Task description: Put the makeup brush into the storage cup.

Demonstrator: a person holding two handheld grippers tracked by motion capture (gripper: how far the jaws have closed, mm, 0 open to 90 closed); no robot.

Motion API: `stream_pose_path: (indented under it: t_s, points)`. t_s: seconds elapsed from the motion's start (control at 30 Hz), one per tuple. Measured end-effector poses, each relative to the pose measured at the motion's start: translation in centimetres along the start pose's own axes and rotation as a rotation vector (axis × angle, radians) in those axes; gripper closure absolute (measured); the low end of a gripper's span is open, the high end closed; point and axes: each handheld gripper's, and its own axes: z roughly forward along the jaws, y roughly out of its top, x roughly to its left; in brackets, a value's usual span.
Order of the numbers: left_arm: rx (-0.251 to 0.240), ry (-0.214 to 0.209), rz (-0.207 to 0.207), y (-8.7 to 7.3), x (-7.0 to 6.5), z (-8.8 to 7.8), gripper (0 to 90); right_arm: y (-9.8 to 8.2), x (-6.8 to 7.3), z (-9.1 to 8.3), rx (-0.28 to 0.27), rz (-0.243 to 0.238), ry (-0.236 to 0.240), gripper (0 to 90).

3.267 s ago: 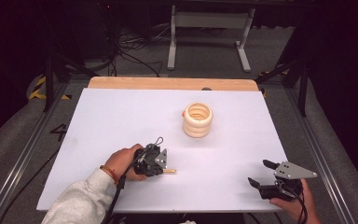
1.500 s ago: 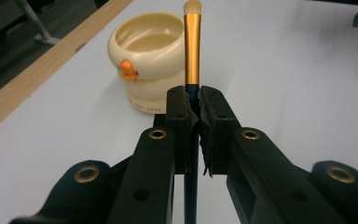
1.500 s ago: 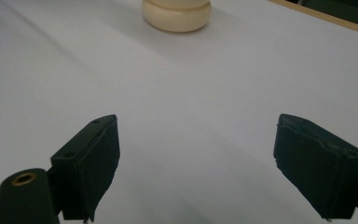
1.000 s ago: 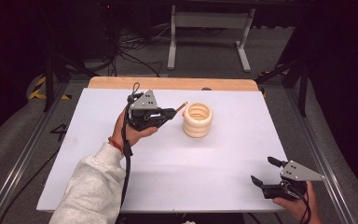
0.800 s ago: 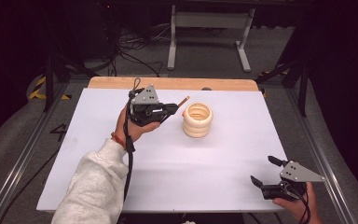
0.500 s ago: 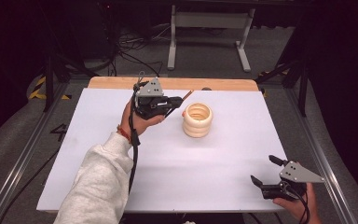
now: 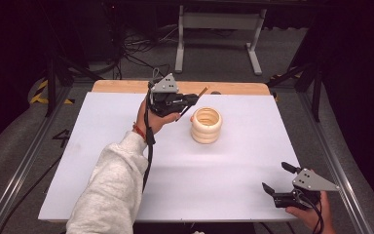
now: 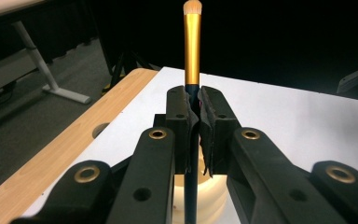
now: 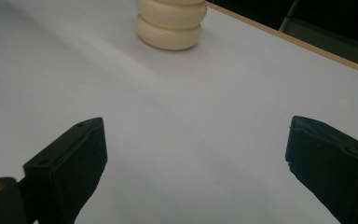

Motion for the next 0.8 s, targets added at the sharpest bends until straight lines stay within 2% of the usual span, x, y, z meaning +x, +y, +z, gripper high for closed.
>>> stream_pose_path:
  t_s: [0.13, 0.37, 0.4, 0.57, 0.8]
  points:
    - [-0.008, -0.028, -0.014, 0.2, 0.3, 1.3, 83.0, -0.1, -0.2, 0.1, 0.007, 0.011, -0.005, 5.3]
    - [-0.024, -0.047, -0.007, 1.0, 0.8, 2.9, 82.9, -0.1, -0.2, 0.2, 0.014, 0.013, -0.024, 4.7]
    - [-0.034, -0.062, -0.011, 1.2, 0.9, 3.2, 82.9, -0.1, -0.2, 0.2, 0.014, 0.013, -0.024, 4.7]
    - [-0.050, -0.064, -0.012, 1.7, 0.9, 4.4, 82.9, -0.1, -0.2, 0.3, 0.020, 0.012, -0.031, 5.1]
    - [-0.064, -0.057, -0.026, 1.4, 0.7, 5.5, 82.9, -0.1, -0.1, 0.0, 0.007, 0.009, -0.026, 5.3]
